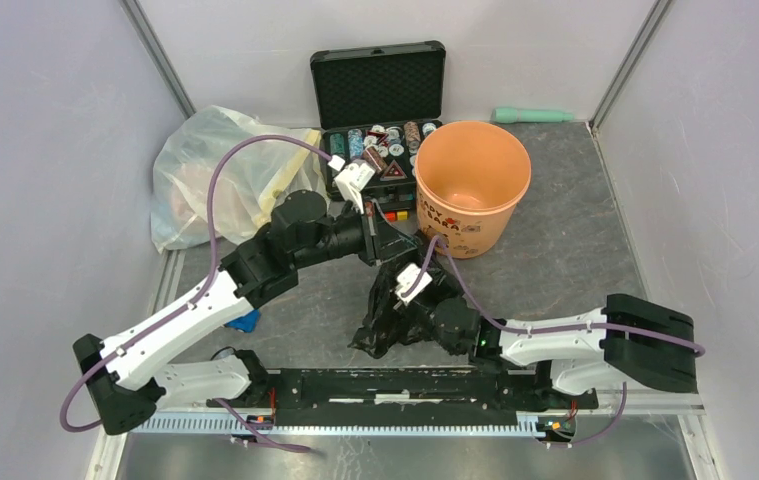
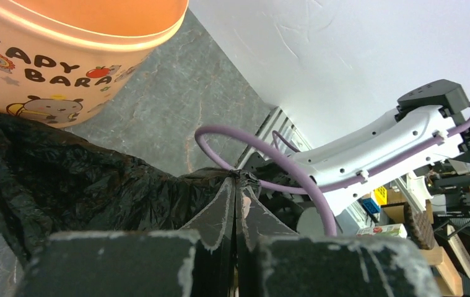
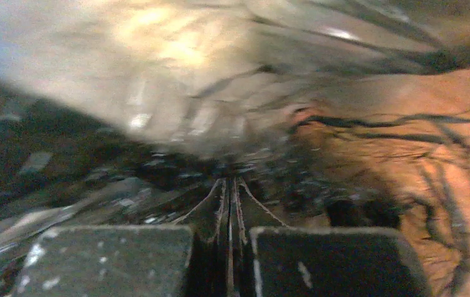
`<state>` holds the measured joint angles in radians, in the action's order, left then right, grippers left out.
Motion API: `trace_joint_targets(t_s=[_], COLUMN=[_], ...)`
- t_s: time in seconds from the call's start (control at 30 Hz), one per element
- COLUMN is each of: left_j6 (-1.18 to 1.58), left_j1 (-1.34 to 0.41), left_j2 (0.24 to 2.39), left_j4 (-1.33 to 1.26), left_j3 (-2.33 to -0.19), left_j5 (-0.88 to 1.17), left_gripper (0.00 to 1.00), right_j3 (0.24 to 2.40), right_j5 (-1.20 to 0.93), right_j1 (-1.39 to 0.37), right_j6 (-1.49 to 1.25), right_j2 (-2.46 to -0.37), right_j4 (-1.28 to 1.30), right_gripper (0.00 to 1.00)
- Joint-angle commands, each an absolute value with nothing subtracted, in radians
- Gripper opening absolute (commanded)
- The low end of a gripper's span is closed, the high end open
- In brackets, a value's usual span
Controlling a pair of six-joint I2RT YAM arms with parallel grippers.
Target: Put the trash bags into the trash bin
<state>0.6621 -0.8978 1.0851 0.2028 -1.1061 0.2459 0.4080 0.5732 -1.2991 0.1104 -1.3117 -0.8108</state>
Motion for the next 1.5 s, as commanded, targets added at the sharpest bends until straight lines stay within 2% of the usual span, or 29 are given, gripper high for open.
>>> trace_joint_targets(t_s=[0.0,0.17,0.23,0.4,0.47,0.53,0.6,0.73,0.9,1.03,1.07,1.13,1.17,1.33,1.47], left_j6=[0.707,0.684,0.668,0.631,0.621,0.618,0.617,0.617,0.617,0.614,0.614,0.614,0.615,0.609,0.602], left_j1=[-0.895,-0.894,-0.894,-0.894,-0.894,-0.893,-0.893,-0.893,-0.893,-0.893,-0.893,-0.893,-0.893,-0.893,-0.893], left_j2=[1.022,0.997,1.005,1.072,1.103,1.124,1.138,1.172,1.203,1.209,1.209,1.206,1.204,1.21,1.21], left_j4=[0.209,0.27,0.296,0.309,0.307,0.305,0.29,0.28,0.264,0.259,0.257,0.255,0.253,0.255,0.257], left_j3=[-1.147,-1.151,-1.153,-1.166,-1.176,-1.183,-1.184,-1.196,-1.197,-1.195,-1.193,-1.192,-1.191,-1.195,-1.195], left_j5=[0.259,0.208,0.167,0.114,0.112,0.103,0.101,0.111,0.135,0.136,0.136,0.136,0.135,0.133,0.143], left_gripper=[0.02,0.02,0.02,0.02,0.02,0.02,0.02,0.02,0.02,0.02,0.02,0.02,0.02,0.02,0.02], right_j3=[0.392,0.328,0.329,0.364,0.367,0.36,0.348,0.303,0.282,0.27,0.264,0.244,0.232,0.191,0.238], right_j5=[0.73,0.814,0.728,0.452,0.426,0.392,0.37,0.279,0.07,-0.148,-0.182,-0.223,-0.238,-0.408,-0.43], right_j1=[-1.27,-1.239,-1.239,-1.247,-1.254,-1.257,-1.259,-1.264,-1.264,-1.264,-1.264,-1.266,-1.266,-1.304,-1.359], right_j6=[0.092,0.086,0.11,0.119,0.094,0.077,0.052,0.024,0.01,0.002,0.002,-0.036,-0.049,-0.071,-0.045], right_j2=[-1.268,-1.159,-1.101,-0.991,-0.953,-0.91,-0.858,-0.714,-0.556,-0.517,-0.518,-0.53,-0.543,-0.653,-0.789], right_j4=[-0.852,-0.828,-0.776,-0.579,-0.505,-0.432,-0.375,-0.287,-0.192,-0.167,-0.173,-0.197,-0.214,-0.365,-0.351], right_gripper=[0.0,0.0,0.0,0.12,0.2,0.38,0.48,0.54,0.48,0.31,0.24,0.03,0.0,0.0,0.0])
